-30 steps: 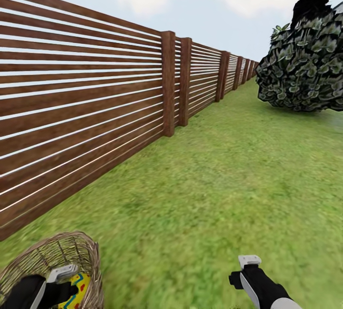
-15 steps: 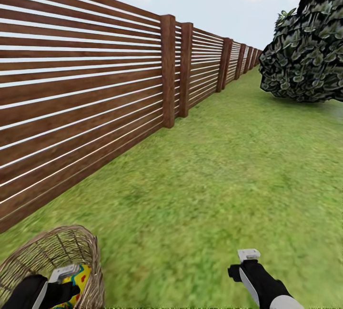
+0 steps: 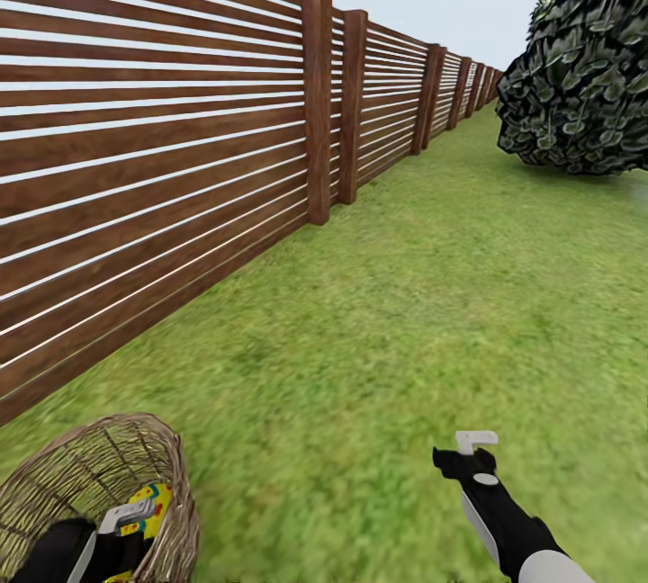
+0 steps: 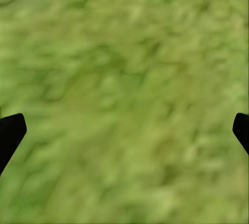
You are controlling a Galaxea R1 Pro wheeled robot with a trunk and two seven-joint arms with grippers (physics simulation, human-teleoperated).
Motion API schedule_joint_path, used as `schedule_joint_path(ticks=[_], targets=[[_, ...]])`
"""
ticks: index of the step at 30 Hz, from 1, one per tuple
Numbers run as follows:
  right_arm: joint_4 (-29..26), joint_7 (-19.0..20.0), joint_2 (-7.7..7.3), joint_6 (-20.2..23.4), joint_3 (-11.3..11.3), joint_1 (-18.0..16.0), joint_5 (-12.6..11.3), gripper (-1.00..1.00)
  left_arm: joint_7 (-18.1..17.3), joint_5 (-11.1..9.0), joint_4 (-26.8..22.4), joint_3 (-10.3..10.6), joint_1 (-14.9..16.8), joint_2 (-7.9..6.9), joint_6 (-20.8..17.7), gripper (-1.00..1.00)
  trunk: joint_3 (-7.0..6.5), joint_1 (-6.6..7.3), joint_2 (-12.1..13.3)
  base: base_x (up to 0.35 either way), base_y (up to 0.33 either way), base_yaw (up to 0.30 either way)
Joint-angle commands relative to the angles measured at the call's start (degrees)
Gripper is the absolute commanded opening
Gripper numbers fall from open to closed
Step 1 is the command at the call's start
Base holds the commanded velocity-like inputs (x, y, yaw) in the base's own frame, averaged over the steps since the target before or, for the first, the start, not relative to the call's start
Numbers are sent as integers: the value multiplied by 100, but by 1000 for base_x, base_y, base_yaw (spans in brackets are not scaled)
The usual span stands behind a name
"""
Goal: Take the three Easter eggs out of the wicker basket on the lawn in the garden, then place them on the lawn next to a single tree (choose any tree) so that all three eggs are next to the same tree and none are left in the basket.
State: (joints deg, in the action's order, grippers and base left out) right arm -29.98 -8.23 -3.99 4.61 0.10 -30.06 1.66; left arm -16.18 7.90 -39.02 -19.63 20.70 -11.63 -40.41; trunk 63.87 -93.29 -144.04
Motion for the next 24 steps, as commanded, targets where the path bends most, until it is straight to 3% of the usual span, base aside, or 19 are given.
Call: schedule_joint_path(ticks=[1,9,15,24], targets=[[-10,-9,0,16,2,0,18,100,-52,61,-6,-24,4,5,-20,100,28,-1,-4,0,0,0],[-4,-23,15,-6,19,0,41,100,-52,62,-16,-35,3,-13,-15,100,72,-6,-6,0,0,0],[1,-29,40,-4,38,0,210,100,-52,56,-21,-41,4,-25,-12,100,72,-6,-6,17,0,0],[1,-29,64,-4,43,0,281,100,-52,53,-34,-41,4,-22,-12,100,72,-6,-6,280,0,0]])
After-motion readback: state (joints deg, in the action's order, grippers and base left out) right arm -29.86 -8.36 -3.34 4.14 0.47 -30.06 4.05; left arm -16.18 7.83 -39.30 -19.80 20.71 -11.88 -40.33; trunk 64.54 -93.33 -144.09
